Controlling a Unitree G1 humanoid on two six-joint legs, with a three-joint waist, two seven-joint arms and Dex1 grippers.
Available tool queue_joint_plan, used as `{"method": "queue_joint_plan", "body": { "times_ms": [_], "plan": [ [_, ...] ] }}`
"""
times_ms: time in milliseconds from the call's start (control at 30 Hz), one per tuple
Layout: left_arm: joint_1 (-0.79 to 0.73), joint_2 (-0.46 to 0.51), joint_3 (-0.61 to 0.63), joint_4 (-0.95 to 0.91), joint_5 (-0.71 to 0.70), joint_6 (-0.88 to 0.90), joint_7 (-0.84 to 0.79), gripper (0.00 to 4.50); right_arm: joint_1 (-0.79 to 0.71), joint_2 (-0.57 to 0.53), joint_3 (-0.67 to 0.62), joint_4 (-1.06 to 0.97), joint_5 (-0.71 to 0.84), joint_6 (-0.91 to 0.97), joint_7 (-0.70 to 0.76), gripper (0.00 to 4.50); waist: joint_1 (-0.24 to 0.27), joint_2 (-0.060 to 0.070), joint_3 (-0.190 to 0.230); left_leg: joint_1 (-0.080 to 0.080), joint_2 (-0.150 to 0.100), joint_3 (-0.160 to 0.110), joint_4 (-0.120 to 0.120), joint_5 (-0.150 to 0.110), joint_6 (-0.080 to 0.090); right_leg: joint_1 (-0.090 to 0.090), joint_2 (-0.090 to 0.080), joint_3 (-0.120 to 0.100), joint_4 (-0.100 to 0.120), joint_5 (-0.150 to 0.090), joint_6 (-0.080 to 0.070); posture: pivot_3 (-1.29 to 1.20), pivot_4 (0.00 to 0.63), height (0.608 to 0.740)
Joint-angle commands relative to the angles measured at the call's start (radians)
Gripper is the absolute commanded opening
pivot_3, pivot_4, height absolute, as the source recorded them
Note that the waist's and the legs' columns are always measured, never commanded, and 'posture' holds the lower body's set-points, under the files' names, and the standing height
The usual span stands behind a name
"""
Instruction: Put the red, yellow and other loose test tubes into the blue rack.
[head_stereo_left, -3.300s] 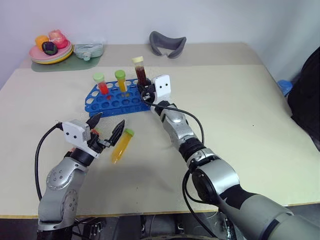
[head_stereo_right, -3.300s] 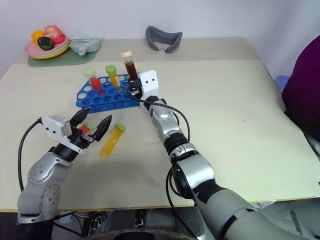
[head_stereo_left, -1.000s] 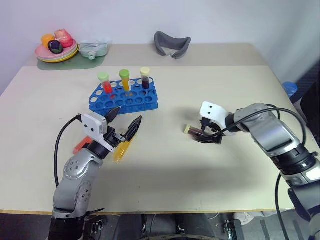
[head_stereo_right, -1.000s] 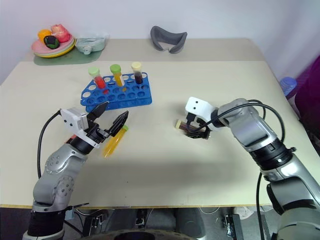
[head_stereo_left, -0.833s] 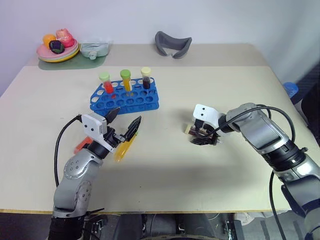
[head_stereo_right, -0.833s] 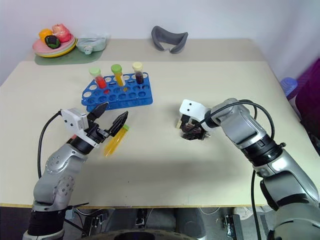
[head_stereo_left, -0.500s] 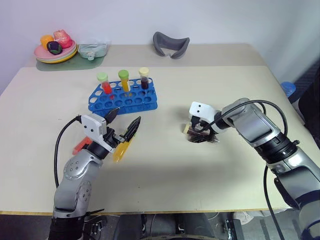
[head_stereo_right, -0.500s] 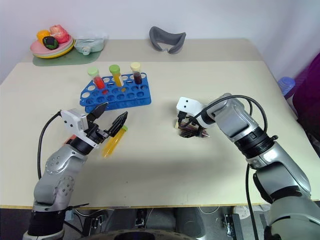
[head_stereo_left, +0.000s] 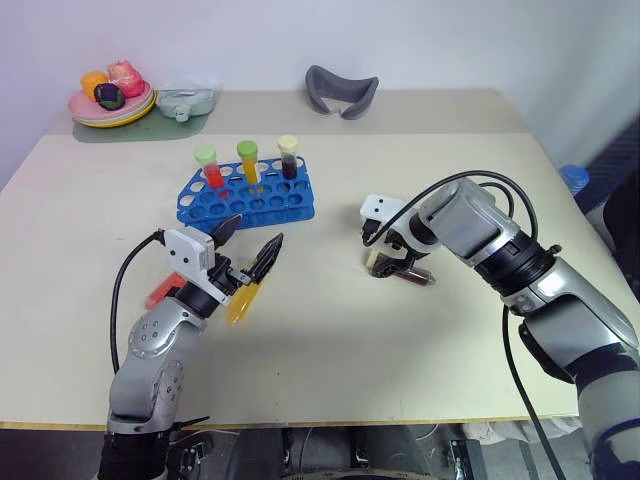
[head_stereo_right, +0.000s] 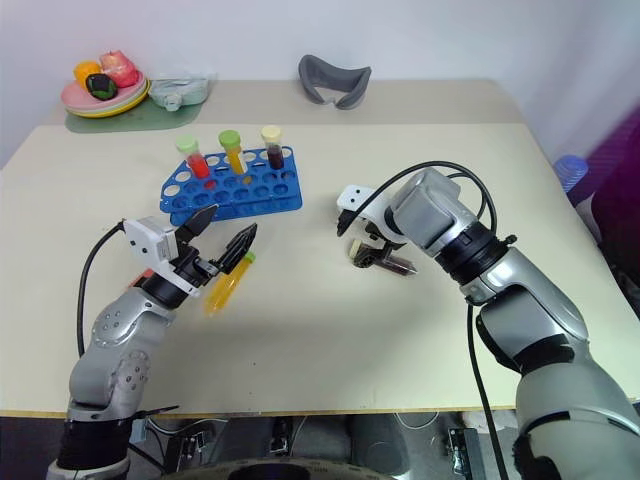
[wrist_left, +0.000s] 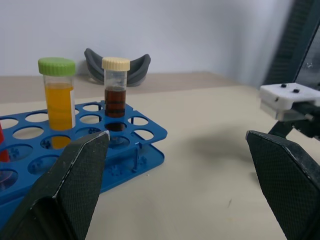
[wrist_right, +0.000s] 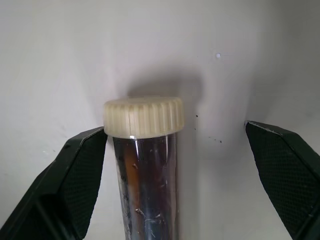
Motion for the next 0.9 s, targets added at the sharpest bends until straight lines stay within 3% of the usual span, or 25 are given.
{"method": "queue_joint_plan", "body": {
  "times_ms": [33, 400, 500, 667, 900],
  "plan": [
    [-0.003, -0.004, 0.001, -0.017, -0.002, -0.019, -0.002, 4.5, 0.014, 0.007, 0.088, 0.033, -0.016, 0.078, 0.005, 4.47, 0.005, -0.001, 0.0, 0.0, 0.0, 0.0, 0.0, 0.0, 0.0, 0.0, 0.0, 0.0, 0.0, 0.0, 0.0, 0.0, 0.15, 0.735],
    [0.023, -0.014, 0.007, -0.019, 0.004, -0.037, -0.003, 4.5, -0.043, 0.06, 0.117, 0.143, 0.0, 0.135, 0.001, 4.47, 0.005, -0.006, -0.007, 0.0, -0.002, -0.001, 0.0, 0.0, 0.0, 0.001, -0.003, -0.002, 0.0, 0.0, 0.0, 0.0, 0.15, 0.735],
    [0.02, -0.017, 0.003, -0.02, 0.008, -0.038, 0.0, 4.5, -0.042, 0.059, 0.119, 0.143, 0.003, 0.137, 0.004, 3.71, 0.005, -0.006, -0.008, 0.0, -0.002, -0.001, 0.0, 0.0, 0.0, 0.001, -0.004, -0.002, 0.0, 0.0, 0.0, 0.0, 0.15, 0.735],
    [0.012, -0.019, -0.002, -0.018, 0.009, -0.037, 0.004, 4.5, -0.046, 0.053, 0.118, 0.132, 0.008, 0.143, 0.012, 1.36, 0.002, -0.005, -0.008, 0.0, -0.002, -0.001, -0.001, 0.0, 0.0, 0.001, -0.005, -0.002, -0.001, 0.0, -0.001, 0.0, 0.15, 0.735],
    [-0.002, -0.019, -0.002, -0.017, 0.007, -0.029, 0.009, 4.5, -0.05, 0.047, 0.091, 0.093, 0.029, 0.167, 0.013, 1.36, 0.001, -0.005, -0.008, 0.0, -0.002, -0.002, -0.001, 0.0, 0.0, 0.0, -0.005, -0.002, -0.001, 0.0, -0.001, 0.0, 0.15, 0.735]
  ]
}}
